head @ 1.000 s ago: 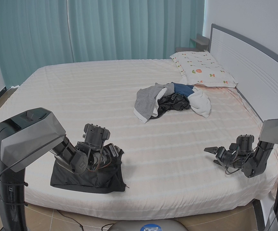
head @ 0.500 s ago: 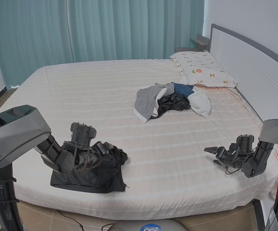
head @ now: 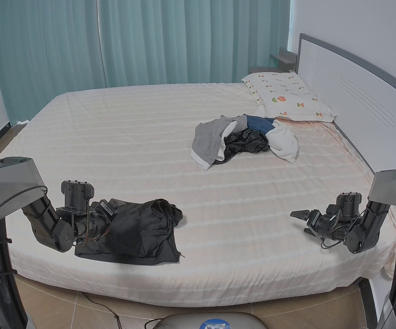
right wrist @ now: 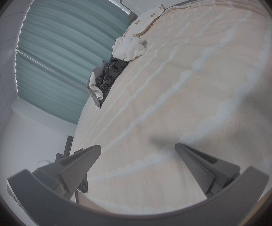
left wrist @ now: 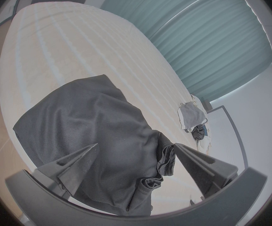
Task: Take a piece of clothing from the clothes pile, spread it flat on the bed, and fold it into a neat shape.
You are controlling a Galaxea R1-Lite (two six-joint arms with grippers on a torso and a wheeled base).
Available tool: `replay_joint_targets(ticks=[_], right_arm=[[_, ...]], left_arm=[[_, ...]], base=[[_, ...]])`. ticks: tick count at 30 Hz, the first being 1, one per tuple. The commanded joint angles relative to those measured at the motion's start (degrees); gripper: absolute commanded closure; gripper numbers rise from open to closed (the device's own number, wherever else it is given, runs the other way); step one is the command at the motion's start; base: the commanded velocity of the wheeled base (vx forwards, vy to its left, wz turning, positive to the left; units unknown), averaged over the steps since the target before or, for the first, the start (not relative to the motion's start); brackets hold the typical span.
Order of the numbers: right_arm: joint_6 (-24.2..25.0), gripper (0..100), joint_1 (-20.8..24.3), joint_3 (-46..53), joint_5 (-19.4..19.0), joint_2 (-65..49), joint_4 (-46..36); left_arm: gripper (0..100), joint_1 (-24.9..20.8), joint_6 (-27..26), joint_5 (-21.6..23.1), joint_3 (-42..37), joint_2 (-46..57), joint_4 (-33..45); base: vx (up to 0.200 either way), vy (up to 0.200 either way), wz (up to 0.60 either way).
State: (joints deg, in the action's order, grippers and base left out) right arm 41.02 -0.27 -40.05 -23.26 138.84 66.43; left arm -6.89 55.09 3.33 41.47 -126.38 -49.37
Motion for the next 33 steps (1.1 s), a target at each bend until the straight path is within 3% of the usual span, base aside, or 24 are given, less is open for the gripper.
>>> replay_joint_targets(ticks=[1,7,17,33], right_arm=[[-0.1,0,0.0,0.0,0.0,0.2,0.0],[-0.1,0,0.0,0.0,0.1,0.2,0.0],[0.1,0,0.4,-0.3,1.4,-0.6,0.0],[1.3,0,19.8,-0.1,20.6,-4.0,-1.3]], left_arm=[[0,1.9,1.9,2.1,0.1,-0.6,-0.2],[0,6.2,3.6,8.4,-0.3,1.5,-0.3],[0,9.7,4.8,10.3,-1.0,1.4,-0.3],[0,10.8,6.1,10.6,0.4,0.5,-0.3]], base=[[0.000,0.000,0.00],[0.000,0.133,0.00],[0.000,0.200,0.00],[0.000,0.200,0.00]])
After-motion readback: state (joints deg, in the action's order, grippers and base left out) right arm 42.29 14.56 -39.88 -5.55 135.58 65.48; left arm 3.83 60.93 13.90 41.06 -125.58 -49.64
